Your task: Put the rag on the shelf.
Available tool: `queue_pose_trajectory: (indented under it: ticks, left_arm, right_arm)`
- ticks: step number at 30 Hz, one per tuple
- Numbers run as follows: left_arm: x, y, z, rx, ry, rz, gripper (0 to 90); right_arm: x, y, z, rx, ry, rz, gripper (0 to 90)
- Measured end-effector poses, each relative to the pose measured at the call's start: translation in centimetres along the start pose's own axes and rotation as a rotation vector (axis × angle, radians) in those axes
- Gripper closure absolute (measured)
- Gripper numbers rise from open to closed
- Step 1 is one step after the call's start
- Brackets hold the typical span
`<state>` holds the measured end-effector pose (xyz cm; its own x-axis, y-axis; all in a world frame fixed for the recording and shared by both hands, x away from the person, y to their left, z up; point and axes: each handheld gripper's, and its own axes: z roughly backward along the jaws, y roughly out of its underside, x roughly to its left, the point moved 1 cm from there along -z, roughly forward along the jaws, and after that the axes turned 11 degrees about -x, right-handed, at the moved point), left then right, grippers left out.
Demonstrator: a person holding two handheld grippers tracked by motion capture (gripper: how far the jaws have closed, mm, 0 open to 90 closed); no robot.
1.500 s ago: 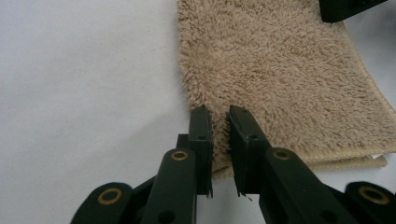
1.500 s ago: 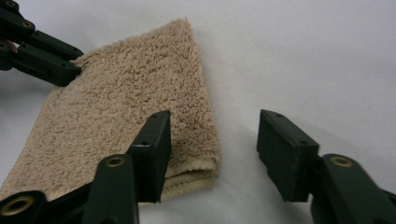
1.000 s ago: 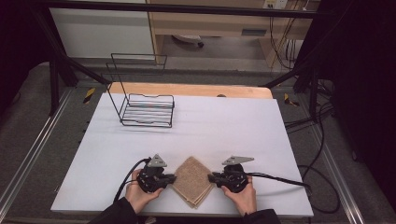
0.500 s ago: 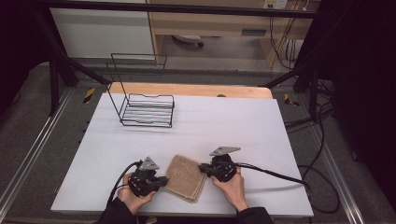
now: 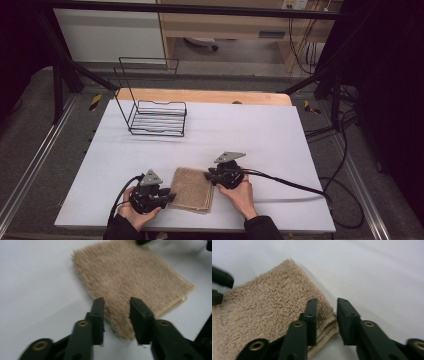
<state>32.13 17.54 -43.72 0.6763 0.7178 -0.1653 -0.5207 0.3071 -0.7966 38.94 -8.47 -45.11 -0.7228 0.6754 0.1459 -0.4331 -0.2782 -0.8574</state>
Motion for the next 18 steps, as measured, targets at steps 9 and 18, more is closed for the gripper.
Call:
queue_pose_trajectory:
  ticks: [9, 18]
  left_arm:
    - [3.4, -3.2, -0.8, -0.059, -0.042, -0.002, 33.2]
    - [4.6, -4.1, -3.9, -0.025, -0.053, 0.027, 21.5]
  right_arm:
    - [-1.4, -0.4, 3.4, -0.092, 0.032, -0.054, 34.6]
    - [-3.0, 1.7, 5.8, -0.085, 0.062, -0.101, 16.8]
